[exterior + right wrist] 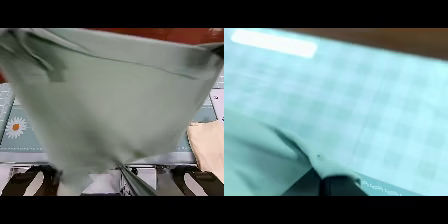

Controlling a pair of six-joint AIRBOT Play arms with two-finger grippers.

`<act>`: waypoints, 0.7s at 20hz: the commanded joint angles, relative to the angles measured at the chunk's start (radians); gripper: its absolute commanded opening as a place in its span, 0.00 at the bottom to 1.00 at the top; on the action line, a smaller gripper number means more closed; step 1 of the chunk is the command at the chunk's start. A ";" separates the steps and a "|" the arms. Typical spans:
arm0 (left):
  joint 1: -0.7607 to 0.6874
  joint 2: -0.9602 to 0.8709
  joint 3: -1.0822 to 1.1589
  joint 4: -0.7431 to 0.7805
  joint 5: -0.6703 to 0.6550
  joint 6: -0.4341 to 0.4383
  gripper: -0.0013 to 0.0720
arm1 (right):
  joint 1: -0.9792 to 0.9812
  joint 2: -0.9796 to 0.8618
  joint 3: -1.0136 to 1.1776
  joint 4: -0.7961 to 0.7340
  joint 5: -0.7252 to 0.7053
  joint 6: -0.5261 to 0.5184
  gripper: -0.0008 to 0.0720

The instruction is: Fold the shirts.

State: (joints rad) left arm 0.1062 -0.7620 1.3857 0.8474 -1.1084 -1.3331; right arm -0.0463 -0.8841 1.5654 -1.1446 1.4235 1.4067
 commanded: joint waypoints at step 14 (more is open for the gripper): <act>-0.279 -0.784 0.042 -0.021 0.380 -0.060 0.16 | -0.086 -0.901 0.239 0.264 -0.278 0.149 0.25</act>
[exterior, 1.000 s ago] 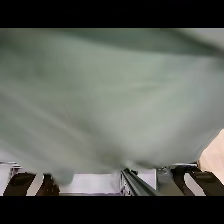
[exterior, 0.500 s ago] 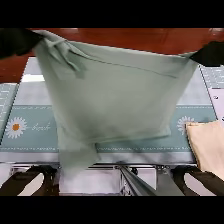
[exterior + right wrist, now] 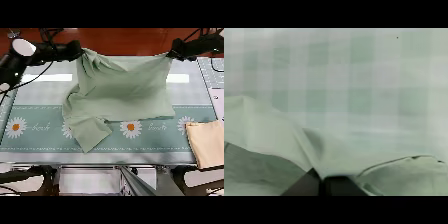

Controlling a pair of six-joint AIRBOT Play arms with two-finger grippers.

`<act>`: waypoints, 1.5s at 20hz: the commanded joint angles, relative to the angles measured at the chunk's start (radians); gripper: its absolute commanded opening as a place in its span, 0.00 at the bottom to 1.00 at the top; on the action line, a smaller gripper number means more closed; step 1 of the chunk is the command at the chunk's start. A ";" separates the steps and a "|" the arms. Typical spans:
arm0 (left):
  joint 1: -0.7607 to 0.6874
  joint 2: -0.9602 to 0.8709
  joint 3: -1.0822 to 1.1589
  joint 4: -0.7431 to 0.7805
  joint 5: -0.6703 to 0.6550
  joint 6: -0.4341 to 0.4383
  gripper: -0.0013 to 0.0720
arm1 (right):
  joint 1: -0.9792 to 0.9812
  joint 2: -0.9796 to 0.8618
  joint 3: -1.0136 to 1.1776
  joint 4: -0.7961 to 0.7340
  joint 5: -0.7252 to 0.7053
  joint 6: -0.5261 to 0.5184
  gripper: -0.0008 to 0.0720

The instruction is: Fold the shirts.

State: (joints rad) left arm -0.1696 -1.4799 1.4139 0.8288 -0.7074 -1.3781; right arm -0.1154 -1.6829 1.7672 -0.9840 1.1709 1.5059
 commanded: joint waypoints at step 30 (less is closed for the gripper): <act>0.438 0.301 -0.989 -0.380 -0.153 0.306 0.05 | -0.500 0.438 -1.002 0.244 0.032 -0.302 0.86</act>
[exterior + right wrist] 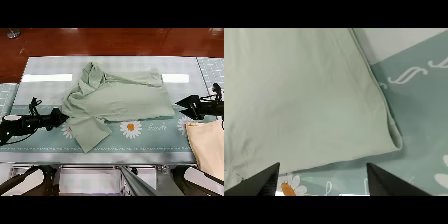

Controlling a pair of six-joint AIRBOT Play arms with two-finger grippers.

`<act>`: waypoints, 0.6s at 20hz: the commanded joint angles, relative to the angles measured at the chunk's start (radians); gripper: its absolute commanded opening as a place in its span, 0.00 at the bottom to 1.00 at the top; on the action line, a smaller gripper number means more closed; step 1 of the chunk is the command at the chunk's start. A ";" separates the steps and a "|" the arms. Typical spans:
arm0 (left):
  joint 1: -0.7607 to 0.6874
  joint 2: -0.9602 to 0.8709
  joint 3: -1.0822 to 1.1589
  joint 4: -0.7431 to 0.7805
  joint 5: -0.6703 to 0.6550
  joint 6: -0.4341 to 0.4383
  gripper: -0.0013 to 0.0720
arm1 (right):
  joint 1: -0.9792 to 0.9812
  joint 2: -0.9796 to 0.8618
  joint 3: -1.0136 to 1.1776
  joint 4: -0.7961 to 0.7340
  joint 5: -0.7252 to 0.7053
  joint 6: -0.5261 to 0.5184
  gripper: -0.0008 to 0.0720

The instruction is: Fold the shirts.

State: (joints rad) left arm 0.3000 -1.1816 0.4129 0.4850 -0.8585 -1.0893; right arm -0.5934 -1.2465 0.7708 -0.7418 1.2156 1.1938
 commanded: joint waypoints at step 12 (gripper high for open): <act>-0.008 0.003 0.092 -0.037 -0.071 0.030 0.05 | 0.116 -0.162 0.038 -0.122 -0.113 0.148 0.86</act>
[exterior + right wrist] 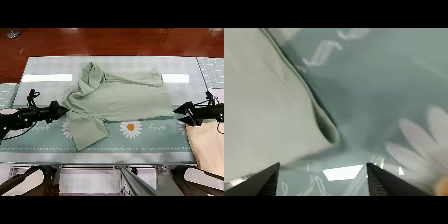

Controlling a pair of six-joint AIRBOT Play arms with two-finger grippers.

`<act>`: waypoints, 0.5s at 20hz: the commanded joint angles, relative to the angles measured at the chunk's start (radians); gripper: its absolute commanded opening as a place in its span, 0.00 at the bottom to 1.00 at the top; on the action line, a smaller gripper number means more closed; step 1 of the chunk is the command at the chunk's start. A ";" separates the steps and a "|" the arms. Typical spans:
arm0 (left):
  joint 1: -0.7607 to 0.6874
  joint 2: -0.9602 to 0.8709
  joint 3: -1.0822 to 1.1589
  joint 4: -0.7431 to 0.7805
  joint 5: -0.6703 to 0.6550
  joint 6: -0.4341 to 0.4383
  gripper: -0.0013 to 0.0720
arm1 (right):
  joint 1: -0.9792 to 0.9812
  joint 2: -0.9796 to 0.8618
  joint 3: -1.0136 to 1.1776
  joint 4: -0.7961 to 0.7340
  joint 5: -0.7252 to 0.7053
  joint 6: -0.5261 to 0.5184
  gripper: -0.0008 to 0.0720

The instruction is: Fold the shirts.

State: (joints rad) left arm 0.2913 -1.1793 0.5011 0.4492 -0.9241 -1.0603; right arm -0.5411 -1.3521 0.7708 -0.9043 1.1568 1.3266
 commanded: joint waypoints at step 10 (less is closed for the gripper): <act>0.002 0.024 0.088 -0.010 -0.073 0.005 0.05 | 0.274 -0.203 0.401 0.063 0.073 0.046 0.05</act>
State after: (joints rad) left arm 0.2920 -1.1702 0.5369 0.4484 -0.9543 -1.0580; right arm -0.3138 -1.5425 1.0325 -0.8639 1.1343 1.4036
